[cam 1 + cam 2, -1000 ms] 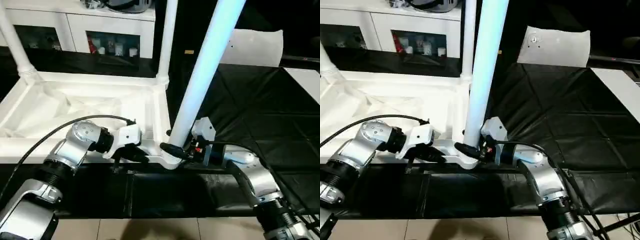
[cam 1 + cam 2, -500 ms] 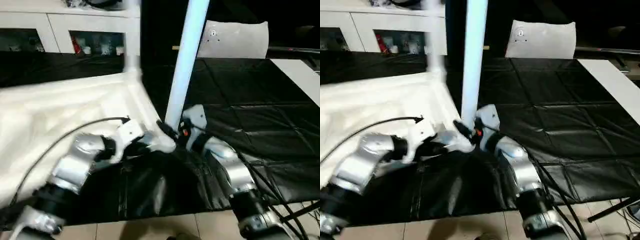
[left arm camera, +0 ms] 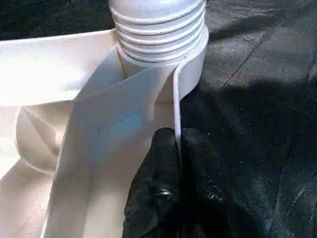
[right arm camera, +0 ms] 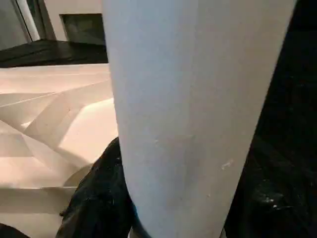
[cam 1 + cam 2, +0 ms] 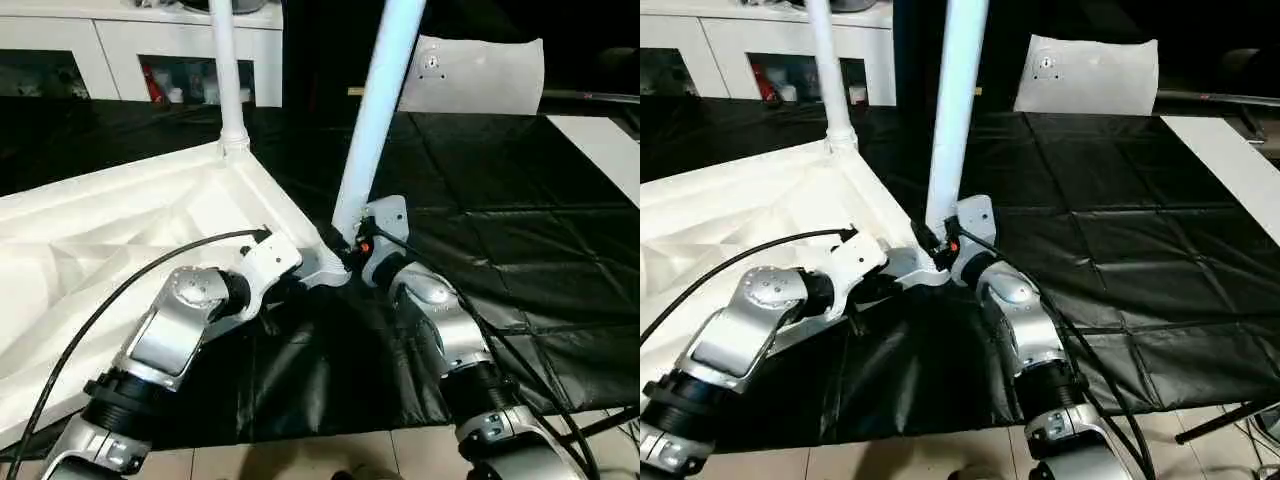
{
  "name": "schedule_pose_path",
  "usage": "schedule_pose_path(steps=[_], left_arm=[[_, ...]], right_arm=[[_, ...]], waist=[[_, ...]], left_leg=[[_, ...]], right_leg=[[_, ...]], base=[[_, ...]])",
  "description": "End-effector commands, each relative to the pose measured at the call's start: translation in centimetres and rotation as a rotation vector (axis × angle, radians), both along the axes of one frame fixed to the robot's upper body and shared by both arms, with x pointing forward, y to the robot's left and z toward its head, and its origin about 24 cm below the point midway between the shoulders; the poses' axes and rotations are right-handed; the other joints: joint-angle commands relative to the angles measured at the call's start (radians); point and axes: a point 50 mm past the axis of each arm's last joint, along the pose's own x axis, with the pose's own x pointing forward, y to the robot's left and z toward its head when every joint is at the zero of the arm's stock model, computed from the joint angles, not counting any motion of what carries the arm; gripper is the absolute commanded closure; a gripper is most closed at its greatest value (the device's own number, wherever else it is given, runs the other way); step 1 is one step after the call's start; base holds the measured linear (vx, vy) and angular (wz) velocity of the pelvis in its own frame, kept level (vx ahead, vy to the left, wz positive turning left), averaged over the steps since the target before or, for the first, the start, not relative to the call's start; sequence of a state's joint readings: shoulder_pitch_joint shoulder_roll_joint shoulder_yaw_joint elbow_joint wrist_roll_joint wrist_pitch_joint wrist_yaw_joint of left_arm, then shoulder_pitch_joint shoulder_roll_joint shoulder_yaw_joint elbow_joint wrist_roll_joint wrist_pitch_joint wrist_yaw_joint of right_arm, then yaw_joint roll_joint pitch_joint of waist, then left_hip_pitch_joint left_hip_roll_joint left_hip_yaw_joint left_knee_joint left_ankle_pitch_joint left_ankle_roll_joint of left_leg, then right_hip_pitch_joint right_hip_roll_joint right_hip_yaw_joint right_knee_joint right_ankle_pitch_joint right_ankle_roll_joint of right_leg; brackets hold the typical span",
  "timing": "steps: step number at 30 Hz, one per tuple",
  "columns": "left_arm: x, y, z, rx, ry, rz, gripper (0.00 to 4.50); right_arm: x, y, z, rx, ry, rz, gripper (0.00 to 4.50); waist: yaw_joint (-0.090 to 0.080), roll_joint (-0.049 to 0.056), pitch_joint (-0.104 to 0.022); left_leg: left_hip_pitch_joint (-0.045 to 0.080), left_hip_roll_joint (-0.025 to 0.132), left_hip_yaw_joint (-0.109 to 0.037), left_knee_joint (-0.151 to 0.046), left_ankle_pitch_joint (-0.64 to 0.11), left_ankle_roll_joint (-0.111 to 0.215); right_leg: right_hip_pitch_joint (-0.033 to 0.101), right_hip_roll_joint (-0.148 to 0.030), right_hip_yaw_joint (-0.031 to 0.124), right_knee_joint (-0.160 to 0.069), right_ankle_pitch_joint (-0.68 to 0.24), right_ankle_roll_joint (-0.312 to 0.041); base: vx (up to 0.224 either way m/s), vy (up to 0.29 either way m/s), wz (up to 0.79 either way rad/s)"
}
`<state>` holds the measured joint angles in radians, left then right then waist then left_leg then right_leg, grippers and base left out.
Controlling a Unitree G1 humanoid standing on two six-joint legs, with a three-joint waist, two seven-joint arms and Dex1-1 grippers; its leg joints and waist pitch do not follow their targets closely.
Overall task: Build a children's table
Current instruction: Insert table leg to table base
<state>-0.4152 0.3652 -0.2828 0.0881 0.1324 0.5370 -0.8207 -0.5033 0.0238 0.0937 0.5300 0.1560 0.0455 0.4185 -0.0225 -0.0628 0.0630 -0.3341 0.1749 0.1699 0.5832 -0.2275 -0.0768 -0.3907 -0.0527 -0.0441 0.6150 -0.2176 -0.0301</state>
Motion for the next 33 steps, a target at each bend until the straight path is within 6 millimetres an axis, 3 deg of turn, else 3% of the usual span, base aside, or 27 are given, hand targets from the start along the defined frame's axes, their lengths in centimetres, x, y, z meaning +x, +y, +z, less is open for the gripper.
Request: schedule_pose_path(steps=[1, 2, 4, 9, 11, 16, 17, 21, 23, 25, 28, 33], left_arm=[[0.1, -0.5, -0.1, 0.018, -0.014, -0.023, 4.50], [0.1, -0.5, -0.1, 0.017, -0.014, -0.022, 4.50], [0.2, -0.4, 0.0, 0.013, -0.015, -0.032, 4.50], [0.8, -0.2, 0.2, -0.007, -0.035, -0.076, 4.50], [0.9, -0.1, 0.3, -0.018, -0.041, -0.106, 4.50], [1.1, 0.4, 0.1, 0.014, -0.050, -0.208, 4.50], [1.1, 0.4, 0.1, 0.014, -0.050, -0.208, 4.50], [0.8, 1.2, -0.5, 0.040, 0.013, -0.356, 4.50], [0.7, 1.3, -0.6, 0.026, 0.037, -0.400, 4.50], [0.5, 1.4, -0.5, 0.020, 0.052, -0.464, 4.50], [0.3, 1.7, -0.5, 0.029, 0.106, -0.551, 4.50], [0.1, 1.8, -0.3, 0.029, 0.140, -0.634, 4.50]], right_arm=[[-1.1, -0.1, -3.5, -0.017, 0.178, -0.003, 1.90], [-1.1, -0.1, -3.5, -0.016, 0.179, -0.003, 1.90], [-1.2, -0.1, -3.6, -0.024, 0.167, -0.002, 1.47], [-1.6, -0.4, -4.0, -0.037, 0.165, 0.014, 1.14], [-1.7, -0.7, -4.0, -0.037, 0.159, 0.011, 0.93], [-2.8, -2.4, -4.2, -0.030, 0.171, 0.052, 0.50], [-2.8, -2.4, -4.2, -0.030, 0.171, 0.052, 0.45], [-4.7, -5.4, -3.6, -0.055, 0.099, 0.164, 0.06], [-5.0, -6.4, -3.0, -0.062, 0.075, 0.193, 0.02], [-5.4, -7.3, -2.3, -0.071, 0.048, 0.235, 0.02], [-5.9, -8.4, -1.1, -0.114, 0.018, 0.340, 0.02], [-5.8, -8.5, -0.3, -0.158, -0.005, 0.416, 0.02]], waist=[[0.004, 0.022, -0.033], [0.005, 0.022, -0.035], [0.009, 0.021, -0.037], [0.014, 0.022, -0.045], [0.017, 0.027, -0.045], [0.032, 0.026, -0.045], [0.033, 0.026, -0.045], [0.043, 0.025, -0.053], [0.042, 0.023, -0.056], [0.043, 0.020, -0.054], [0.048, 0.020, -0.055], [0.060, 0.017, -0.058]], left_leg=[[-0.011, 0.058, -0.021, -0.081, -0.195, 0.027], [-0.009, 0.059, -0.020, -0.080, -0.187, 0.025], [-0.012, 0.059, -0.019, -0.078, -0.139, 0.031], [-0.016, 0.056, -0.014, -0.070, -0.061, 0.059], [-0.015, 0.054, -0.012, -0.068, -0.058, 0.064], [-0.012, 0.057, -0.012, -0.068, -0.070, 0.062], [-0.013, 0.058, -0.013, -0.069, -0.066, 0.063], [-0.011, 0.059, -0.011, -0.063, -0.025, 0.084], [-0.014, 0.057, -0.011, -0.061, -0.007, 0.094], [-0.017, 0.056, -0.011, -0.060, -0.019, 0.106], [-0.012, 0.060, -0.010, -0.059, -0.015, 0.109], [-0.010, 0.060, -0.009, -0.055, 0.002, 0.117]], right_leg=[[0.034, -0.087, 0.063, -0.089, -0.246, -0.200], [0.032, -0.088, 0.063, -0.088, -0.237, -0.205], [0.038, -0.087, 0.061, -0.078, -0.135, -0.222], [0.047, -0.087, 0.061, -0.067, -0.024, -0.250], [0.046, -0.087, 0.061, -0.068, -0.023, -0.255], [0.047, -0.088, 0.061, -0.072, -0.066, -0.232], [0.048, -0.087, 0.061, -0.070, -0.056, -0.229], [0.053, -0.087, 0.059, -0.060, 0.032, -0.232], [0.054, -0.087, 0.057, -0.056, 0.072, -0.251], [0.056, -0.089, 0.057, -0.058, 0.055, -0.256], [0.053, -0.091, 0.056, -0.056, 0.048, -0.261], [0.053, -0.091, 0.056, -0.051, 0.059, -0.267]], base=[[0.000, 0.000, 0.00], [0.000, 0.000, 0.00], [0.000, 0.000, 0.00], [0.000, 0.000, 0.00], [0.000, 0.000, 0.00], [0.000, 0.000, 0.00], [0.000, 0.000, 0.00], [0.000, 0.000, 0.00], [0.000, 0.000, 0.00], [0.000, 0.000, 0.00], [0.000, 0.000, 0.00], [0.000, 0.000, 0.00]])
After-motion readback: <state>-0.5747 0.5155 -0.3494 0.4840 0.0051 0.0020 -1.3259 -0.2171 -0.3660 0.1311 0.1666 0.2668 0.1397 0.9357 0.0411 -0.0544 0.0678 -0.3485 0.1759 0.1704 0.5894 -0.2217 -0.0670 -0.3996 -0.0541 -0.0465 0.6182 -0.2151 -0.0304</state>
